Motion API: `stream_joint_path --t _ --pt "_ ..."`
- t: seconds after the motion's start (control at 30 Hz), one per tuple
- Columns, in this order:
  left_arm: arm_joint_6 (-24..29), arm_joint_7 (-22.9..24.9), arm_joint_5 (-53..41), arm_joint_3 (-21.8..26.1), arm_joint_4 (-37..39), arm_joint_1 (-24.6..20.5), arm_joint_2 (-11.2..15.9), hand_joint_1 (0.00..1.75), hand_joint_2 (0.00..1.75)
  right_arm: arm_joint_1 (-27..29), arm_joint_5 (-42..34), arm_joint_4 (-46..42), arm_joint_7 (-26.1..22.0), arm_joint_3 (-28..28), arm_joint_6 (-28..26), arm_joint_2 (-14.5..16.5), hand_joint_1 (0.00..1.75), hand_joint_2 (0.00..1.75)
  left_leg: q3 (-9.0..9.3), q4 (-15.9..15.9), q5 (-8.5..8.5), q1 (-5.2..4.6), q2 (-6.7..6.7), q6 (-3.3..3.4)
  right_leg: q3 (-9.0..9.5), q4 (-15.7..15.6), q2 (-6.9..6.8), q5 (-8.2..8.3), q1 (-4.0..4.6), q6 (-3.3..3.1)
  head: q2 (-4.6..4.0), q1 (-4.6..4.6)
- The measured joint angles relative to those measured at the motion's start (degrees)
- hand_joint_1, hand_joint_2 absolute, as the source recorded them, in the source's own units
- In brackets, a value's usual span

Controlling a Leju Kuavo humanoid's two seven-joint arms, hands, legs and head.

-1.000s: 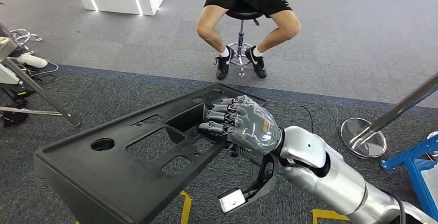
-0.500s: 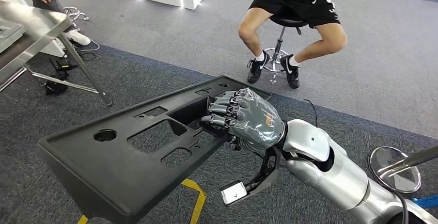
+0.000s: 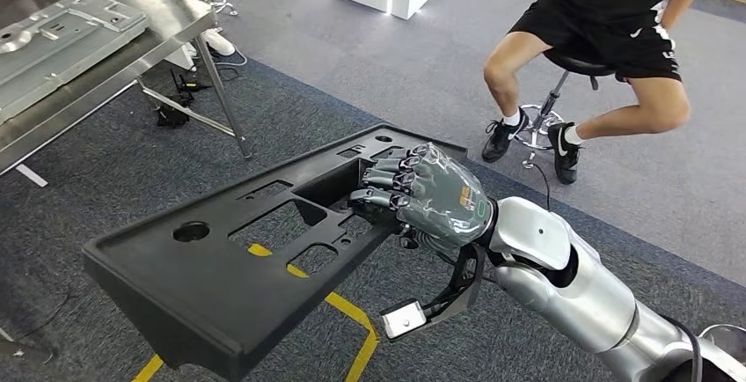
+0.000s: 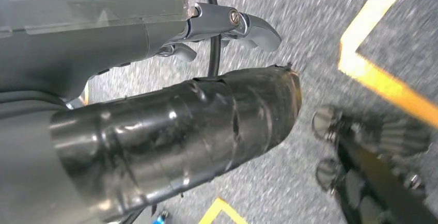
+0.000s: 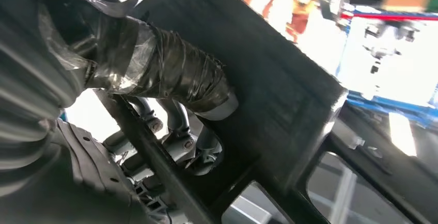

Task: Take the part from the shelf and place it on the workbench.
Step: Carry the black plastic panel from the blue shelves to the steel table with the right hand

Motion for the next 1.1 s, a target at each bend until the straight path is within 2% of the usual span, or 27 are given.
stream_joint_path --t 0.03,0.07,0.1,0.13,0.17,0.2,0.23,0.27,0.33,0.4,0.43,0.47,0.5,0.53,0.6,0.63,0.7,0.73,0.77,0.8,0.87,0.9,0.93,0.97,1.0,1.03,1.1 --pt "-0.1 -0.1 0.0 0.0 0.0 0.0 0.0 0.00 0.00 -0.1 0.0 0.0 0.0 0.0 0.0 0.0 1.75 1.75 -0.22 0.6 -0.52 -0.19 1.49 -0.27 0.72 -0.8 -0.84 0.16 -0.24 -0.08 0.00 -0.10" --pt "-0.1 -0.1 0.1 0.0 0.0 0.0 0.0 0.00 0.00 -0.2 0.0 -0.1 0.1 0.0 0.0 0.0 1.75 1.75 -0.97 2.3 -1.56 -0.31 3.61 -0.59 1.44 -1.6 -1.75 0.30 -0.48 -0.12 0.00 -0.18" --pt "-0.2 -0.2 0.1 0.1 0.0 -0.1 0.0 0.00 0.00 -0.2 0.0 -0.1 0.1 -0.1 0.0 0.0 1.75 1.75 -2.40 5.2 -3.09 -0.14 6.10 -0.90 1.91 -2.0 -2.61 0.25 -0.50 -0.16 -0.01 -0.28" --pt "-0.2 -0.3 0.1 0.1 0.0 -0.3 0.0 0.00 0.00 -0.2 0.0 -0.1 0.2 -0.1 0.0 0.0 1.75 1.75 -4.47 8.9 -4.80 0.13 7.79 -1.29 2.23 -2.2 -3.52 0.05 -0.51 -0.15 -0.01 -0.34" --pt "-0.2 -0.4 0.1 0.1 0.0 -0.4 0.0 0.00 0.00 -0.1 0.0 -0.1 0.2 -0.1 0.0 0.0 1.75 1.75 -6.52 12.5 -6.01 0.48 8.52 -1.68 2.44 -2.2 -4.48 -0.25 -0.54 -0.02 -0.01 -0.35" --pt "-0.2 -0.5 0.1 0.1 0.0 -0.4 0.0 0.00 0.00 0.0 0.0 -0.1 0.3 -0.2 0.1 0.0 1.75 1.75 -7.94 14.8 -6.35 0.85 8.81 -2.06 2.68 -2.2 -5.39 -0.58 -0.61 0.14 -0.01 -0.35" --pt "-0.2 -0.6 0.1 0.2 0.0 -0.3 0.0 0.00 0.00 0.1 0.0 -0.1 0.3 -0.2 0.1 0.0 1.75 1.75 -8.27 14.9 -5.56 1.21 8.99 -2.42 2.97 -2.1 -6.29 -0.93 -0.71 0.35 -0.01 -0.34" --pt "-0.2 -0.7 0.1 0.2 0.0 -0.2 0.0 0.00 0.00 0.1 0.0 -0.1 0.4 -0.2 0.1 0.0 1.75 1.75 -7.33 12.7 -3.78 1.52 9.34 -2.73 3.33 -2.0 -7.06 -1.29 -0.83 0.60 -0.01 -0.35" --pt "-0.2 -0.9 0.1 0.3 0.0 0.0 0.0 0.00 0.00 0.1 0.0 -0.1 0.4 -0.2 0.1 0.0 1.75 1.75 -3.36 4.9 -0.01 1.69 11.60 -3.02 4.17 -1.8 -8.39 -2.20 -0.90 1.36 -0.01 -0.37" --pt "-0.2 -1.0 0.2 0.3 0.0 0.0 0.0 0.00 0.00 0.1 0.1 -0.1 0.5 -0.3 0.1 0.0 1.75 1.75 -0.92 0.4 0.94 1.40 13.23 -2.43 4.95 -1.7 -9.60 -3.21 -0.72 2.36 -0.01 -0.31" --pt "-0.2 -1.0 0.2 0.3 0.0 0.0 0.0 0.00 0.00 0.0 0.1 -0.1 0.5 -0.3 0.1 0.0 1.75 1.75 -0.78 0.1 0.40 1.21 13.04 -1.88 5.37 -1.4 -10.03 -3.46 -0.69 2.88 0.00 -0.28" --pt "-0.2 -1.1 0.2 0.3 0.0 0.0 0.0 0.00 0.00 0.0 0.1 -0.1 0.5 -0.4 0.1 0.0 1.75 1.75 -0.60 0.1 0.13 1.21 12.17 -1.28 5.80 -1.0 -10.37 -3.50 -0.86 3.32 -0.01 -0.24" --pt "-0.2 -1.1 0.2 0.3 0.0 0.0 0.1 0.00 0.00 -0.1 0.1 -0.1 0.5 -0.5 0.1 0.0 1.75 1.75 -0.19 0.0 -0.18 1.19 11.39 -0.73 5.76 0.0 -10.03 -3.32 -1.16 3.69 0.00 -0.24" --pt "-0.2 -1.1 0.2 0.4 0.0 0.0 0.2 0.00 0.00 -0.1 0.1 -0.1 0.5 -0.6 0.2 0.0 1.75 1.75 0.35 -0.1 -0.45 1.18 10.66 -0.23 5.10 1.9 -8.78 -3.12 -1.52 3.91 0.00 -0.24" --pt "-0.3 -1.1 0.1 0.4 0.0 -0.2 0.3 0.00 0.00 -0.1 0.2 -0.1 0.6 -0.7 0.2 -0.1 1.75 1.75 1.53 -0.3 -0.97 1.14 9.22 0.63 1.20 8.2 -5.35 -3.94 -1.81 3.97 0.00 -0.20" --pt "-0.3 -1.2 0.1 0.4 0.0 -0.2 0.3 0.00 0.00 0.0 0.2 -0.1 0.6 -0.8 0.2 -0.1 1.75 1.75 1.94 -0.3 -1.27 1.08 8.48 0.93 -1.42 11.8 -4.05 -5.24 -1.70 3.92 -0.01 -0.20" --pt "-0.2 -1.2 0.1 0.4 0.0 -0.3 0.3 0.00 0.00 0.2 0.2 -0.1 0.6 -0.9 0.2 -0.2 1.75 1.75 2.87 -0.3 -2.04 0.83 6.74 1.31 -6.16 16.5 -3.33 -8.51 -1.33 3.73 0.00 -0.17" --pt "-0.2 -1.2 0.1 0.4 0.0 -0.3 0.3 0.00 0.00 0.4 0.2 -0.1 0.6 -0.9 0.2 -0.3 1.75 1.75 3.52 -0.3 -2.52 0.65 5.78 1.39 -7.55 16.6 -3.23 -9.41 -1.12 3.50 0.00 -0.18" --pt "-0.2 -1.3 0.1 0.4 0.0 -0.2 0.3 0.00 0.00 0.4 0.3 -0.1 0.6 -0.9 0.2 -0.3 1.75 1.75 4.30 -0.3 -3.05 0.48 4.78 1.41 -8.12 15.0 -2.99 -9.04 -0.87 3.13 0.00 -0.17" --pt "-0.2 -1.3 0.1 0.4 0.0 -0.2 0.3 0.00 0.00 0.5 0.3 -0.1 0.6 -0.9 0.2 -0.3 1.75 1.75 5.14 -0.3 -3.64 0.33 3.84 1.37 -8.03 12.0 -2.38 -7.07 -0.58 2.62 -0.01 -0.17" --pt "-0.2 -1.3 0.0 0.4 0.0 0.0 0.1 0.00 0.00 0.5 0.3 -0.1 0.6 -0.9 0.2 -0.4 1.75 1.75 6.28 -0.4 -4.78 0.32 2.13 1.11 -7.17 4.8 0.49 0.25 0.10 1.42 0.00 -0.18" --pt "-0.2 -1.3 0.0 0.4 0.1 0.0 0.0 0.00 0.00 0.5 0.4 -0.1 0.6 -0.9 0.2 -0.5 1.75 1.75 6.60 -0.6 -5.39 0.39 1.30 0.87 -6.68 2.4 1.73 2.99 0.44 0.89 0.00 -0.20" --pt "-0.3 -1.3 0.0 0.4 0.1 0.0 -0.1 0.00 0.00 0.5 0.4 -0.1 0.6 -1.0 0.3 -0.6 1.75 1.75 6.96 -0.6 -5.56 0.45 0.57 0.58 -6.21 0.9 2.41 4.53 0.76 0.39 0.01 -0.20" --pt "-0.3 -1.3 0.0 0.4 0.2 0.0 -0.2 0.00 0.00 0.5 0.4 -0.1 0.6 -1.0 0.3 -0.6 1.75 1.75 7.34 -0.6 -5.45 0.41 0.03 0.21 -5.52 0.2 2.22 4.47 0.97 -0.11 0.01 -0.23" --pt "-0.3 -1.3 0.0 0.4 0.2 0.0 -0.2 0.00 0.00 0.4 0.5 -0.1 0.6 -1.1 0.3 -0.7 1.75 1.75 7.61 -0.2 -5.17 0.33 0.35 -0.05 -4.42 -0.4 1.32 4.07 0.95 -0.47 0.02 -0.20" --pt "-0.3 -1.3 0.0 0.4 0.2 0.0 -0.1 0.00 0.00 0.4 0.5 -0.2 0.6 -1.2 0.3 -0.7 1.75 1.75 7.46 1.2 -4.50 0.17 1.87 -0.37 -3.28 -1.0 0.44 3.80 0.92 -0.88 0.02 -0.23" --pt "-0.3 -1.4 0.0 0.4 0.2 -0.3 0.0 0.00 0.00 0.3 0.5 -0.2 0.6 -1.2 0.4 -0.6 1.75 1.75 4.60 6.4 -4.24 0.06 6.10 -0.92 -1.02 -1.6 -1.34 2.93 0.81 -1.25 0.02 -0.30"
